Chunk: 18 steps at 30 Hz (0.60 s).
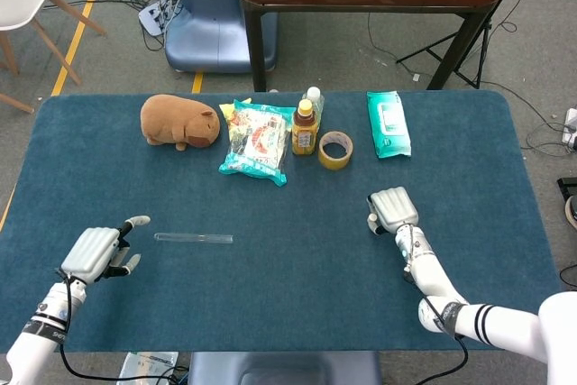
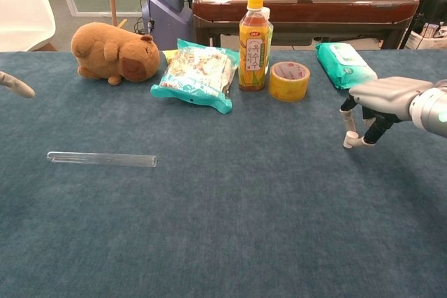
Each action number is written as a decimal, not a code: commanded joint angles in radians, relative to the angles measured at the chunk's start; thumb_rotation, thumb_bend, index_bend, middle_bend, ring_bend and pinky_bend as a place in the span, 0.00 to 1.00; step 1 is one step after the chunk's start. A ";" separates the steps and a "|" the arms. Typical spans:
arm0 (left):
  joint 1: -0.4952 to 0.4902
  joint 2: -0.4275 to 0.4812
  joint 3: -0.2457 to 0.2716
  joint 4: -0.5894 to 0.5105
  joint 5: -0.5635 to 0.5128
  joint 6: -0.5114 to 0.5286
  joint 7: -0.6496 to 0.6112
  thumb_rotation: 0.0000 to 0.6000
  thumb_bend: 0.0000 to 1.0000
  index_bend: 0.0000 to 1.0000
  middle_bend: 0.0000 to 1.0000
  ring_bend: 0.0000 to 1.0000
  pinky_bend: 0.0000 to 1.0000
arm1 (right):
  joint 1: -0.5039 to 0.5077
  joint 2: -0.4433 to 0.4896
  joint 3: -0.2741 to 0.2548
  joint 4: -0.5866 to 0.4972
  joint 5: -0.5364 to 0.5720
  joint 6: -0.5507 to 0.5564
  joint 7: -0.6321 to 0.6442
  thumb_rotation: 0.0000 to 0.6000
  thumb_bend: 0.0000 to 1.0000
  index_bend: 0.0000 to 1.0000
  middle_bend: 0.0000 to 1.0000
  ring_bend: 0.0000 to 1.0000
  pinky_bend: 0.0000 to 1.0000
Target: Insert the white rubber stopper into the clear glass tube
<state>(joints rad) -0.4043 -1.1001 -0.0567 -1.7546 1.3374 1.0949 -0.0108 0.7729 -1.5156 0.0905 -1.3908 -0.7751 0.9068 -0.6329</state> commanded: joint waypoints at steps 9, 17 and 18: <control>-0.092 -0.014 -0.044 0.022 0.020 -0.066 0.078 1.00 0.36 0.36 0.94 1.00 0.97 | -0.079 0.247 0.045 -0.312 -0.165 0.166 0.106 0.97 0.42 0.58 1.00 1.00 1.00; -0.201 -0.127 -0.083 0.067 -0.067 -0.159 0.230 1.00 0.35 0.37 0.95 1.00 0.97 | -0.136 0.413 0.070 -0.468 -0.211 0.248 0.142 0.97 0.42 0.59 1.00 1.00 1.00; -0.216 -0.150 -0.088 0.079 -0.089 -0.165 0.266 1.00 0.35 0.37 0.95 1.00 0.97 | -0.143 0.429 0.070 -0.480 -0.217 0.254 0.148 0.97 0.42 0.59 1.00 1.00 1.00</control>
<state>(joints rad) -0.5854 -1.2050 -0.1293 -1.7013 1.2893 0.9522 0.1969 0.6452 -1.1071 0.1543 -1.8515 -0.9789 1.1451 -0.4977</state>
